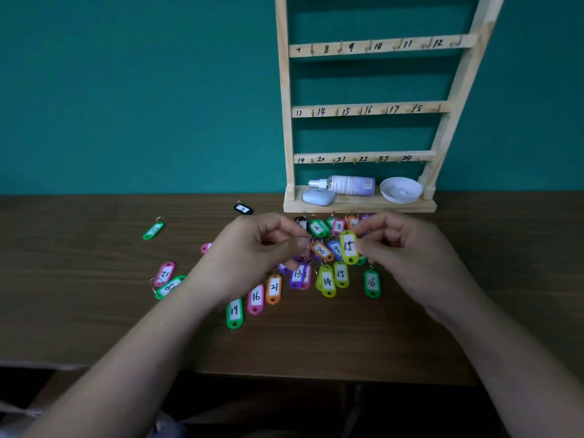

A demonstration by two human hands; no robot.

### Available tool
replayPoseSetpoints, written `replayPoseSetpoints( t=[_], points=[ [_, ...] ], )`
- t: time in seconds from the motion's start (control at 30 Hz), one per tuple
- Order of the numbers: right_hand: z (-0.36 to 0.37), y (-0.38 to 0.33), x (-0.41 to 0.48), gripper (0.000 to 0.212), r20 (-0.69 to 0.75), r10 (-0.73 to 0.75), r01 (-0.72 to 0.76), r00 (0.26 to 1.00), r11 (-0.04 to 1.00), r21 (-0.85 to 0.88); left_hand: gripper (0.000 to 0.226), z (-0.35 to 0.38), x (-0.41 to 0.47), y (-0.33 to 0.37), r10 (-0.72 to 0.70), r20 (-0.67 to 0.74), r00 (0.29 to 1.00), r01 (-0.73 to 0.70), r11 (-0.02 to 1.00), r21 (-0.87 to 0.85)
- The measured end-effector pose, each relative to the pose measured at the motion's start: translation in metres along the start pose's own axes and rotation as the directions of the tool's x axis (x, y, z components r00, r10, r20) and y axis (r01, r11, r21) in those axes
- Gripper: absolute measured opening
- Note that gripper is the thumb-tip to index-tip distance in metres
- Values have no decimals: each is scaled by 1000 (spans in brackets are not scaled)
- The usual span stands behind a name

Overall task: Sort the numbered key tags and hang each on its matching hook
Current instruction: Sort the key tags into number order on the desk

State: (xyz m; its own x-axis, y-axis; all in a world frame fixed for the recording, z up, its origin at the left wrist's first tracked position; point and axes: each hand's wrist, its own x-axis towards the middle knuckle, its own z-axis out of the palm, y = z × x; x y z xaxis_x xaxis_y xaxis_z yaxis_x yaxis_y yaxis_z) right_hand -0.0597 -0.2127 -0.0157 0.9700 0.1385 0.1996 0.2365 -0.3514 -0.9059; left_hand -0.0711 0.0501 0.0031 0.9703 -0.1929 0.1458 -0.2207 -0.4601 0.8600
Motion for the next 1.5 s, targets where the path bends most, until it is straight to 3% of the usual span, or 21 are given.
replayPoseSetpoints(
  t=[0.1, 0.27, 0.5, 0.67, 0.8, 1.07, 1.27, 1.5],
  points=[
    [-14, 8, 5, 16, -32, 44, -48, 999, 993, -106, 3, -1, 2, -7, 9, -56, 998, 2, 980, 198],
    [-22, 17, 6, 18, -10, 95, -95, 995, 975, -203, 5, -5, 6, -17, 3, -63, 998, 17, 945, 327],
    [1, 20, 0, 16, 45, 63, -47, 997, 954, -296, 9, -22, 12, -27, -25, -80, 996, 54, 921, 387],
    [11, 20, -1, 16, 13, 49, -41, 999, 937, -347, 13, -59, 18, -47, -98, -268, 958, 190, 920, 343],
    [13, 20, -1, 17, -7, 39, -39, 999, 928, -372, 11, -73, 21, -62, -126, -373, 919, 284, 868, 407],
    [18, 16, -1, 10, -39, -18, 0, 999, 916, -401, 6, -63, 27, -67, -138, -331, 934, 297, 815, 498],
    [22, 17, -3, 8, -76, -93, 58, 993, 926, -373, 13, -44, 30, -61, -132, -167, 977, 203, 811, 549],
    [18, 19, 0, 8, -131, -159, 109, 979, 938, -329, 13, -37, 33, -57, -186, -161, 969, 246, 757, 605]
  ],
)
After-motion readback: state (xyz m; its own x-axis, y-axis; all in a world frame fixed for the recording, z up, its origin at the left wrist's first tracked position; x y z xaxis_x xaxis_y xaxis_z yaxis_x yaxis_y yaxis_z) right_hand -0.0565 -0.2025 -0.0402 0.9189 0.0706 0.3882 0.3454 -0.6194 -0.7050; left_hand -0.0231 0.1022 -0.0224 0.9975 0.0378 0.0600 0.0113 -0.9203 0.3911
